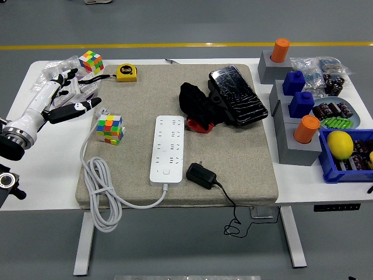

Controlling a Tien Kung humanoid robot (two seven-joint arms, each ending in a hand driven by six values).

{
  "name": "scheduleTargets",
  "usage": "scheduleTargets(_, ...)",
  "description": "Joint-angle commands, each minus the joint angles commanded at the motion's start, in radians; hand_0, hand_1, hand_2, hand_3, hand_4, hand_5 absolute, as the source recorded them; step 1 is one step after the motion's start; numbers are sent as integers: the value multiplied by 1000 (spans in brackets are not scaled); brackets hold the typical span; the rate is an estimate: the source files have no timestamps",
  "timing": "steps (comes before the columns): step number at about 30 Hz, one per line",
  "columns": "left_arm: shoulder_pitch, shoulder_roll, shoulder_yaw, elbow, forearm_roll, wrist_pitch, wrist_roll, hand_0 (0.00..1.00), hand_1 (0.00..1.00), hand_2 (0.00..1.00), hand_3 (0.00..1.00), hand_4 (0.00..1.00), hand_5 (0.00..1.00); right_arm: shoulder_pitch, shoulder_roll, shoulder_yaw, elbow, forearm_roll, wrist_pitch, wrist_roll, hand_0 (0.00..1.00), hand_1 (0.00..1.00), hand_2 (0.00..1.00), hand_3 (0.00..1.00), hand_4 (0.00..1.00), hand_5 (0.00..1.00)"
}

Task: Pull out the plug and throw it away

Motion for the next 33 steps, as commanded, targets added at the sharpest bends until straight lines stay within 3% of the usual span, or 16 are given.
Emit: scheduleTargets(33,0,0,0,0,0,0,0,867,968,990,998,953,544,0,0,0,0,0,0,0,658,696,705,674,998,500)
